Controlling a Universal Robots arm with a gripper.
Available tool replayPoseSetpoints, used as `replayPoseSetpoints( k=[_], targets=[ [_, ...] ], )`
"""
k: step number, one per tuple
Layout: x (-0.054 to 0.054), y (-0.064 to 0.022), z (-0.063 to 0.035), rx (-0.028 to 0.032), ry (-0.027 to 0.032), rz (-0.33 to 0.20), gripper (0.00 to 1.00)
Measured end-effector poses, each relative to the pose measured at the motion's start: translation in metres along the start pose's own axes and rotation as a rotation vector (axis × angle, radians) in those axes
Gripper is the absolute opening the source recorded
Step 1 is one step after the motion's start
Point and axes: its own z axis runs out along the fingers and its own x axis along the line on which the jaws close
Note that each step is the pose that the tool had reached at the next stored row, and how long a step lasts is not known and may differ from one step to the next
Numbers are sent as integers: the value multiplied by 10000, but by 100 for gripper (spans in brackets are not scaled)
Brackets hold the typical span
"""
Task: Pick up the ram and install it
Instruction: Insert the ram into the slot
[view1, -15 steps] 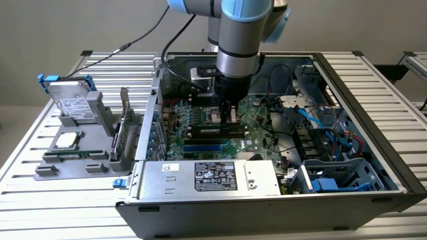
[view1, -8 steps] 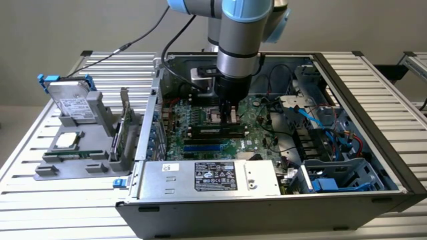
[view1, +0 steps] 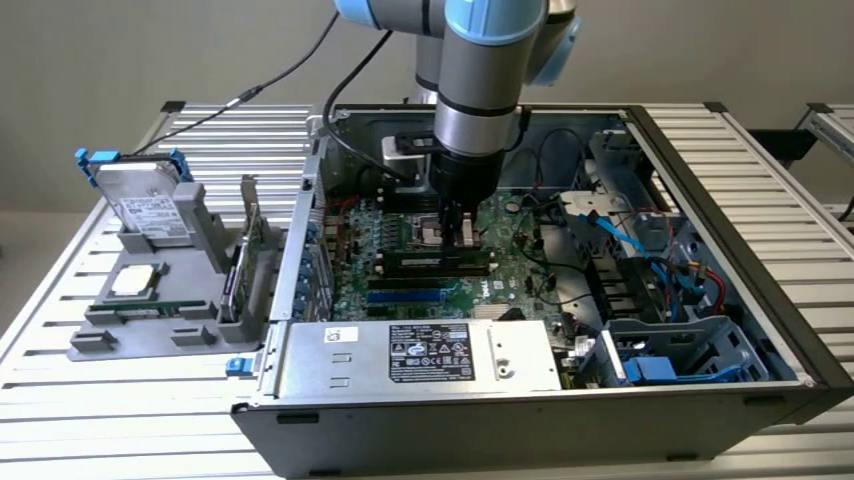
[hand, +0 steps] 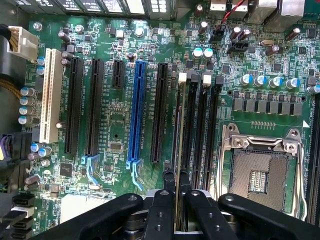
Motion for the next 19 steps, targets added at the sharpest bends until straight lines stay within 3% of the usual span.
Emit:
replayPoseSetpoints(
  k=[19],
  targets=[
    [-1, -1, 20, -18, -20, 307, 14]
  ],
)
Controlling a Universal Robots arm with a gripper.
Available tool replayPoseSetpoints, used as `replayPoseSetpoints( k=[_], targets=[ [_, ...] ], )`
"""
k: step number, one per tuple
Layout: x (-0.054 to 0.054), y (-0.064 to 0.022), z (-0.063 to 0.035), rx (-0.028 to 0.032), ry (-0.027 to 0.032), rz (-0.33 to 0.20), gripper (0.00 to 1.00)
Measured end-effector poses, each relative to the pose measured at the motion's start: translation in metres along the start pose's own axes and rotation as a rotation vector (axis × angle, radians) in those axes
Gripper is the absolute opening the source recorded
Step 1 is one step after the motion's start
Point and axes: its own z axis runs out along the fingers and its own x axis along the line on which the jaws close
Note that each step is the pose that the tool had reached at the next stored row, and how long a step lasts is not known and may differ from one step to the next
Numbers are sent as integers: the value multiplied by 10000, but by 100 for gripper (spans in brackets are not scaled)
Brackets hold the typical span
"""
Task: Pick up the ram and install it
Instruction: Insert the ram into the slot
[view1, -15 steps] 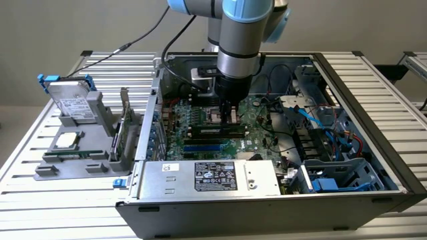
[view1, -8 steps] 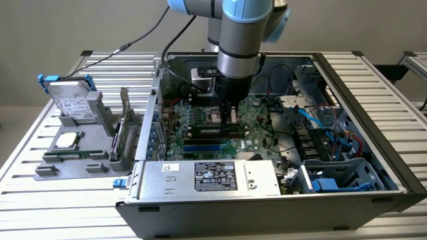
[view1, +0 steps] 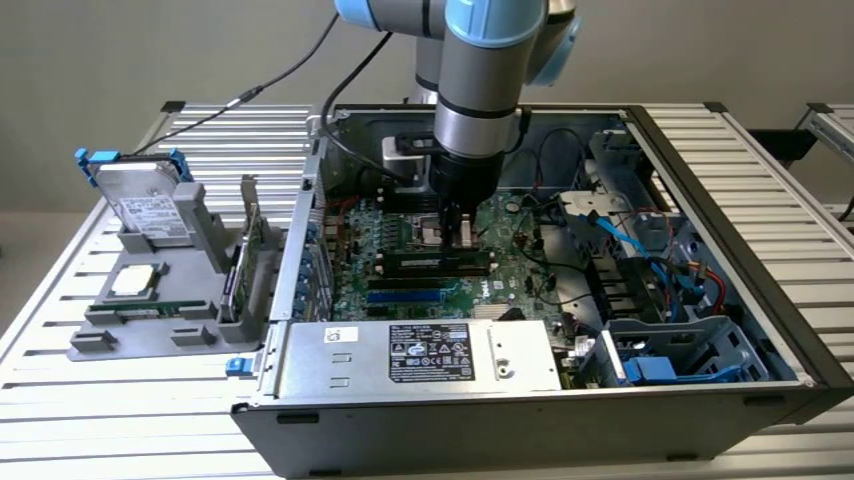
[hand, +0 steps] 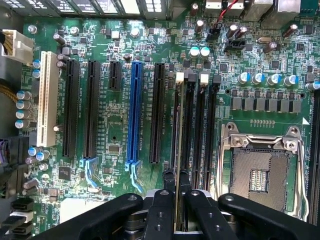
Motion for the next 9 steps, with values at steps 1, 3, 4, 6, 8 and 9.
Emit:
replayPoseSetpoints(
  k=[1, 3, 4, 6, 8, 9],
  targets=[
    [0, 0, 1, -3, -3, 52, 14],
    [-1, 0, 2, -8, -11, 155, 14],
    [-1, 0, 2, -11, -15, 212, 14],
    [-1, -1, 3, -16, -22, 304, 14],
    [-2, -1, 4, -22, -27, 394, 14],
    [-2, 0, 4, -25, -28, 430, 14]
  ],
)
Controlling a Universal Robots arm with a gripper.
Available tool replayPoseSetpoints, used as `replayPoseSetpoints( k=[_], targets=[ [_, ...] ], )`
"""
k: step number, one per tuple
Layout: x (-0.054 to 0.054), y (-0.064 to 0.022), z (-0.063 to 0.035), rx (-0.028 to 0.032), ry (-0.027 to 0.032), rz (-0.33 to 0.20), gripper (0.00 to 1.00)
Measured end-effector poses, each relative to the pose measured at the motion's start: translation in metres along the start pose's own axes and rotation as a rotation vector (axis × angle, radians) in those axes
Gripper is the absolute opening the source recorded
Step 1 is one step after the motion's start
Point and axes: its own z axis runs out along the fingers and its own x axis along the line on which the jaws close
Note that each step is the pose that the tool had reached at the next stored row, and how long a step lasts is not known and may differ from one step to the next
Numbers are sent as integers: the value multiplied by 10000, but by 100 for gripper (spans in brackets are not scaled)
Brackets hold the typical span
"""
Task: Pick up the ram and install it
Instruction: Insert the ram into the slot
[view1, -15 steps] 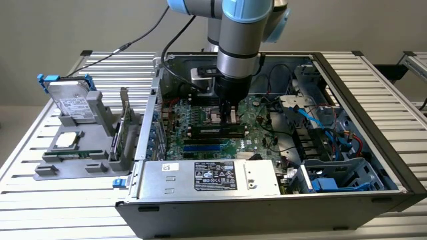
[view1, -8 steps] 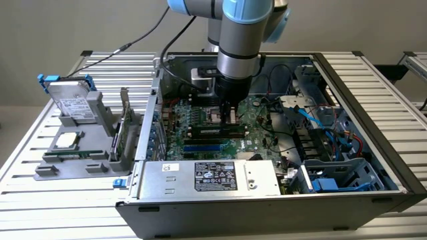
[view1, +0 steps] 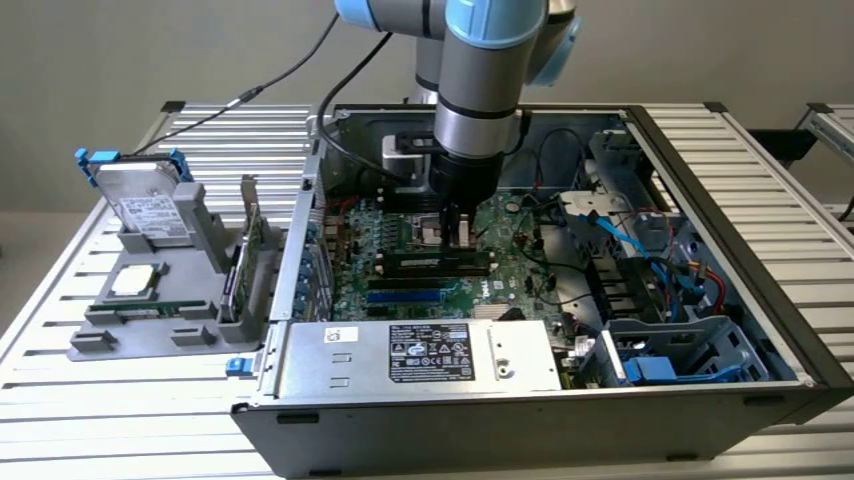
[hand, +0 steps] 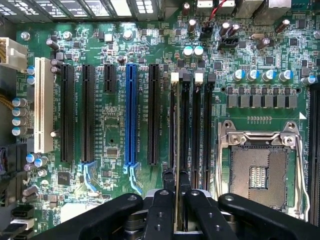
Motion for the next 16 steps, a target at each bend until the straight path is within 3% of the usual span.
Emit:
replayPoseSetpoints(
  k=[8, 16],
  targets=[
    [-2, 0, 4, -6, -2, 74, 14],
    [-3, -1, 16, -17, 72, 77, 14]
  ],
)
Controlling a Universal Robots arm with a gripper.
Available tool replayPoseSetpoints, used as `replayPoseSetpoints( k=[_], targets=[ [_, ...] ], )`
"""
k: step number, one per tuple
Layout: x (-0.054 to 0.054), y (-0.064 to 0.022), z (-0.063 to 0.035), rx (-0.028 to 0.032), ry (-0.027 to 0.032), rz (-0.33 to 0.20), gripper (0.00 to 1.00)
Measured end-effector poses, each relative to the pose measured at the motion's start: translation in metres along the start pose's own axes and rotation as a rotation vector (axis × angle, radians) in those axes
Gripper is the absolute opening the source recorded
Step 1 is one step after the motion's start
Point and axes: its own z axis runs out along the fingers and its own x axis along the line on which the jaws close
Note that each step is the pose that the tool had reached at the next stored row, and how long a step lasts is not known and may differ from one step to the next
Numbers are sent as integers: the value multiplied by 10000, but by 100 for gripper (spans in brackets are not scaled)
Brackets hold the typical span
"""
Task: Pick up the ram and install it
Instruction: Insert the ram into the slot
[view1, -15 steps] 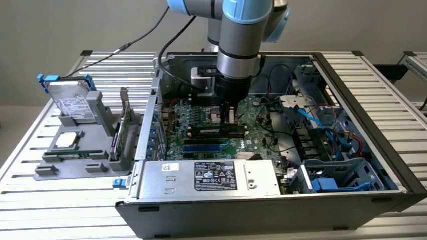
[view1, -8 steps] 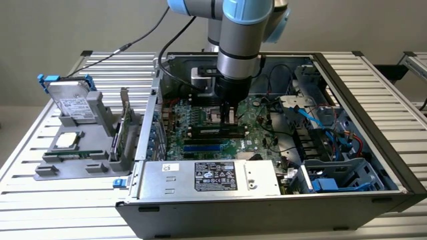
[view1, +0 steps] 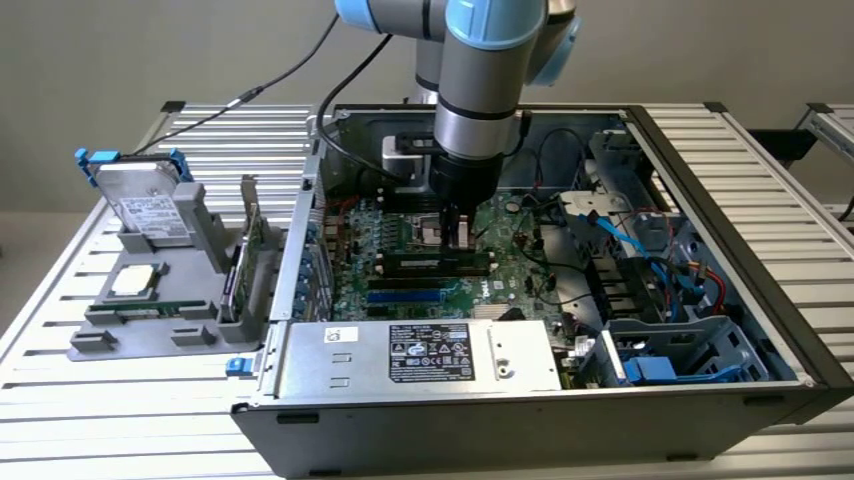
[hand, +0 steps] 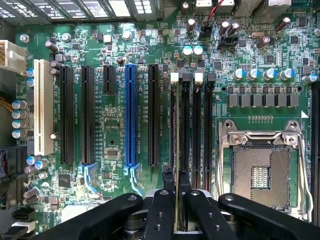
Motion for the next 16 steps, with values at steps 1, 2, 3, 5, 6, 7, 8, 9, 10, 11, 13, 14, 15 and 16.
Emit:
replayPoseSetpoints(
  k=[1, 2, 3, 5, 6, 7, 8, 9, 10, 11, 13, 14, 15, 16],
  targets=[
    [0, 0, 0, -1, 1, 0, 14],
    [0, 0, 0, 0, 2, 1, 14],
    [0, 0, 1, 0, 1, 1, 14],
    [0, 0, 1, -2, 0, 1, 14],
    [0, 0, 1, -2, 1, 2, 14],
    [0, 0, 1, -2, 1, 2, 14],
    [0, 0, 1, -3, 1, 2, 14],
    [0, -1, 1, -3, 1, 2, 14],
    [0, -1, 1, -3, 1, 2, 15],
    [0, -1, 1, -3, 1, 1, 21],
    [0, -1, 1, -3, 1, 1, 27],
    [0, -1, 1, -3, 1, 0, 34],
    [0, -1, 1, -3, 1, 0, 34],
    [0, -1, 0, -3, 1, 1, 39]
  ],
)
